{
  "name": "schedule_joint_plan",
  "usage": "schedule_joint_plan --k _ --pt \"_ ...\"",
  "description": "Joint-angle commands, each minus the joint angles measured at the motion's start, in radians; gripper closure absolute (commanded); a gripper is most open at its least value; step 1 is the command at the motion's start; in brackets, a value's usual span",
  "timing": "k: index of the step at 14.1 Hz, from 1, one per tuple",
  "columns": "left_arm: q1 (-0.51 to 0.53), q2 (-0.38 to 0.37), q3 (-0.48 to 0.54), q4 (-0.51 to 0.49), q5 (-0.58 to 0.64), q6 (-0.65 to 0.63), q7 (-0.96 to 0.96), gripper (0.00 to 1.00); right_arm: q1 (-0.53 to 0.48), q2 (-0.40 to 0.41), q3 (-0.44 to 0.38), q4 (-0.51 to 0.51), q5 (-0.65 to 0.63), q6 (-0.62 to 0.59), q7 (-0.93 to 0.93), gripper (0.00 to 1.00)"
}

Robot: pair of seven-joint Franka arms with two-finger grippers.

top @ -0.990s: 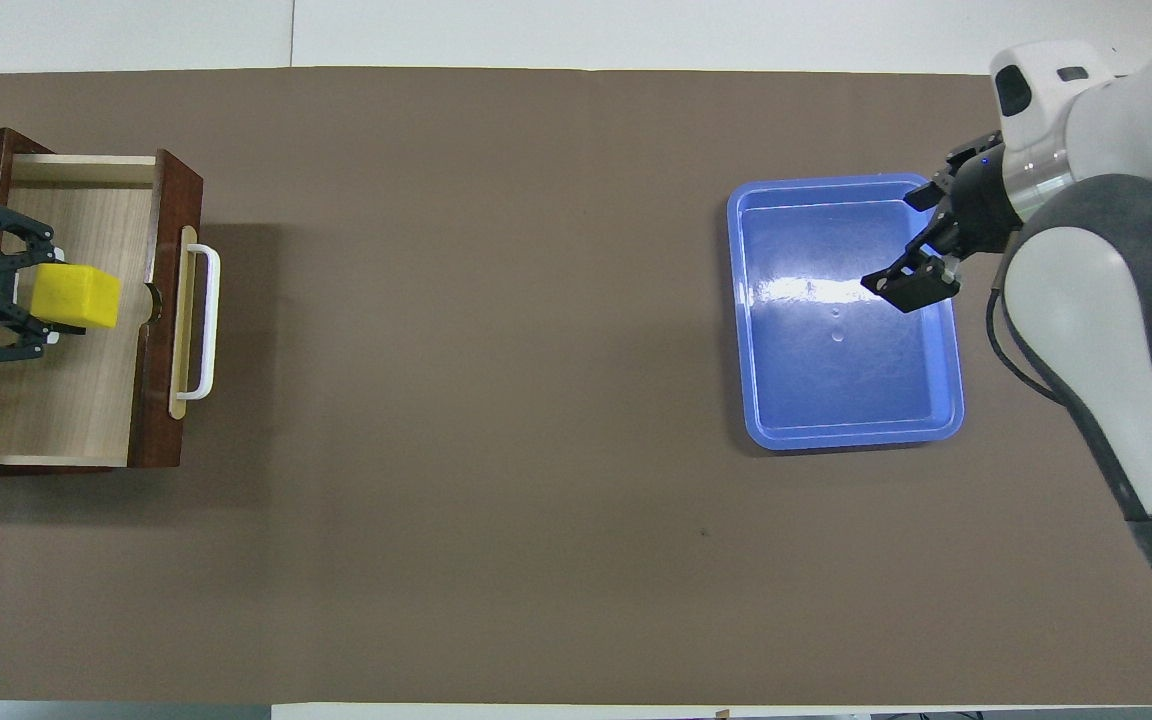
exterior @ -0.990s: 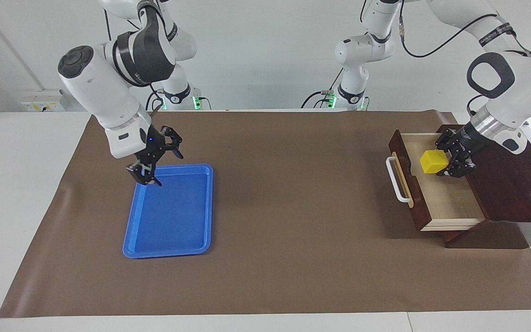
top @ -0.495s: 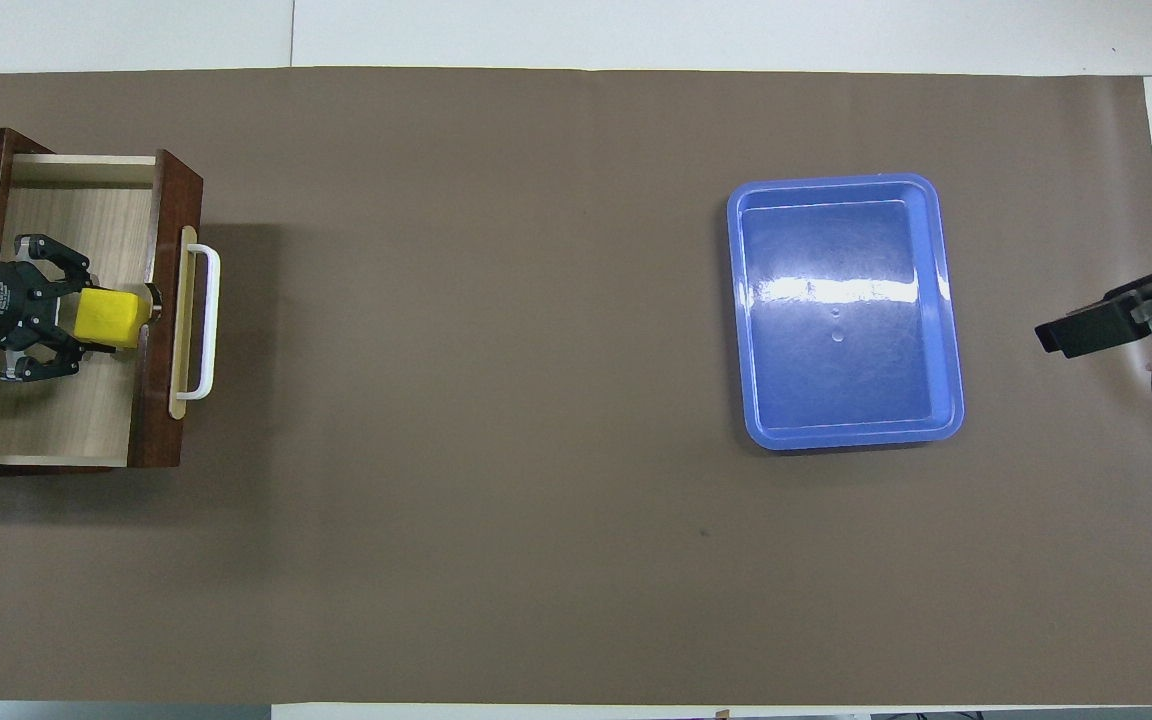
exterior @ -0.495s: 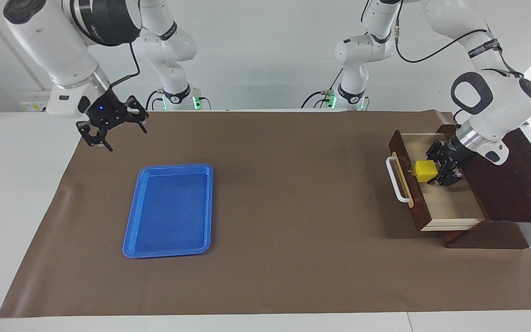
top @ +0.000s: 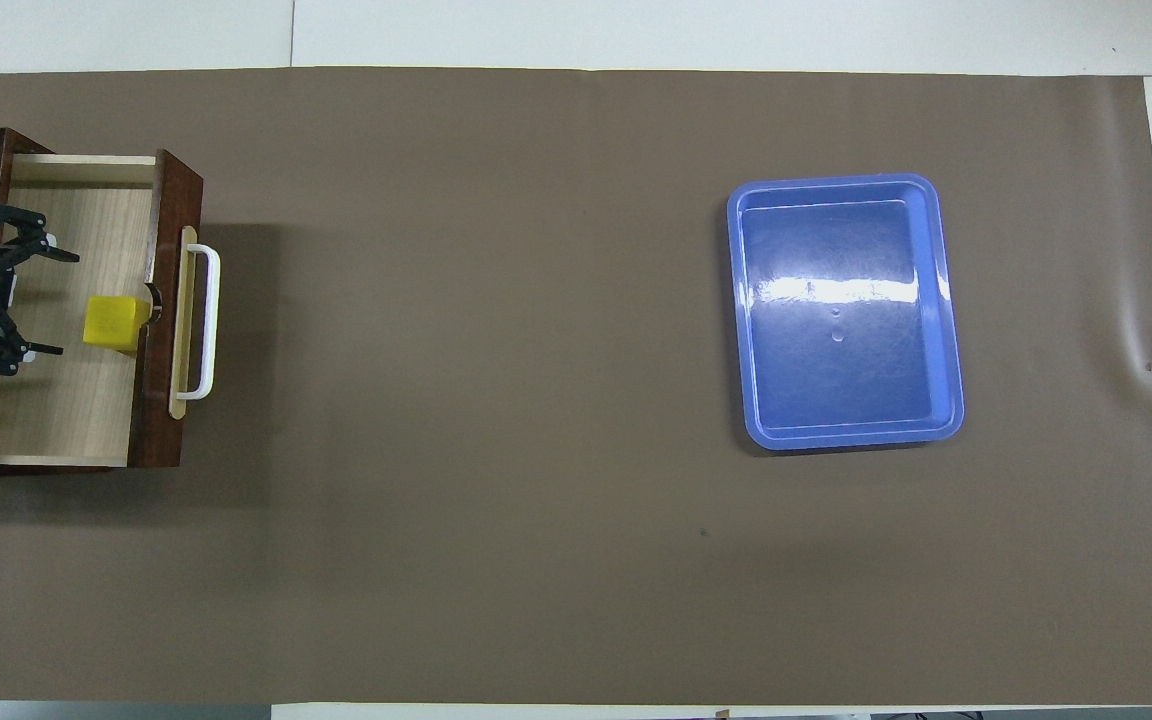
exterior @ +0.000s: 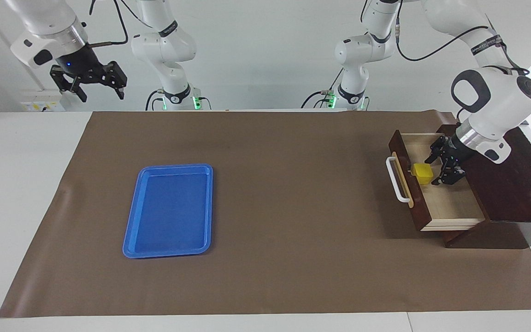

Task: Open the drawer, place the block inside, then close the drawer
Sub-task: 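Push the drawer shut with the left gripper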

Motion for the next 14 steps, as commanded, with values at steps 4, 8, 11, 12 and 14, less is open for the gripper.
schedule_joint_plan --k 4,8,11,12,14 --pt "-0.274 0.019 0.007 -0.025 0.135 0.036 -0.281 0.00 -0.034 0.000 0.018 -0.012 -0.003 0.017 0.021 0.00" --pt "-0.255 -0.007 0.009 -0.160 0.177 0.156 -0.294 0.00 -0.035 0.010 0.021 -0.012 0.020 0.049 0.027 0.00" --pt "-0.215 -0.005 0.009 -0.161 0.242 0.169 -0.262 0.00 -0.041 0.016 0.020 -0.012 0.086 0.064 0.031 0.00" --pt "-0.197 -0.004 0.009 -0.157 0.265 0.172 -0.251 0.00 -0.041 0.016 0.021 -0.012 0.086 0.064 0.037 0.00" --pt "-0.166 0.001 0.009 -0.148 0.302 0.175 -0.229 0.00 -0.039 0.008 0.024 -0.012 0.083 0.066 0.042 0.00"
